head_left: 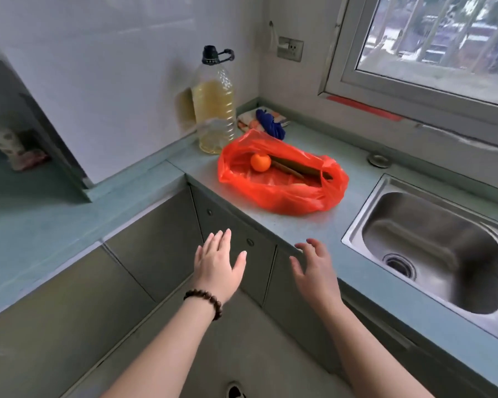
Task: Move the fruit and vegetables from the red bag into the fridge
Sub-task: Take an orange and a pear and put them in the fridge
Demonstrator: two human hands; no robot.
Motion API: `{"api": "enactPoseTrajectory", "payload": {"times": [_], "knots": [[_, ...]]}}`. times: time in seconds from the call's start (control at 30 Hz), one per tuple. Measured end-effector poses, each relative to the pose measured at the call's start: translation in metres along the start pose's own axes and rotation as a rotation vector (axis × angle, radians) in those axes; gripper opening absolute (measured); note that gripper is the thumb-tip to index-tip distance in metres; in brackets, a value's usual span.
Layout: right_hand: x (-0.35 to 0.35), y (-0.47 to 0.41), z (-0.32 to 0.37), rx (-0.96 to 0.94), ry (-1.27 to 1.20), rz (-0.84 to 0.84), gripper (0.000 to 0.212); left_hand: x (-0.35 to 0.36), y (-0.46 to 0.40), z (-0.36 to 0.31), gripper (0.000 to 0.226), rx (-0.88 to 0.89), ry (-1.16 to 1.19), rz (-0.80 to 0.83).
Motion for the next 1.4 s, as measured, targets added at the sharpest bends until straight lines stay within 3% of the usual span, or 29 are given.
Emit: {"api": "enactPoseTrajectory", "payload": {"times": [0.47, 0.63, 0.8, 1.0, 1.23, 1.4], "knots": [[0.024, -0.222, -0.002, -0.014, 0.01, -0.067, 0.031, 0.041, -0.213, -0.041, 0.062, 0.114, 0.034, 0.054], [0.056, -0.28, -0.021, 0.127, 0.137, 0.019, 0.05, 0.071, -0.275, -0.057, 0.058, 0.154, -0.024, 0.078], [0.079, -0.287, -0.038, 0.233, 0.303, 0.203, 0.075, 0.096, -0.321, -0.06, 0.058, 0.224, -0.11, 0.148], [0.087, -0.29, -0.042, 0.201, 0.397, 0.273, 0.079, 0.112, -0.372, -0.052, 0.069, 0.3, -0.227, 0.193], [0.096, -0.285, -0.041, 0.305, 0.419, 0.181, 0.072, 0.133, -0.418, -0.045, 0.085, 0.349, -0.252, 0.369], [0.096, -0.272, -0.033, 0.403, 0.353, -0.033, 0.051, 0.142, -0.431, -0.034, 0.072, 0.425, -0.178, 0.357]]}}
Point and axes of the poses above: each hand's wrist, its own y-axis away from the middle knuckle, its own x-axis out of the palm, z = x × y, the point moved 2 cm from there along -y, towards the middle knuckle, and after that the axes turned 3 degrees about -z, right-handed, at the moved point
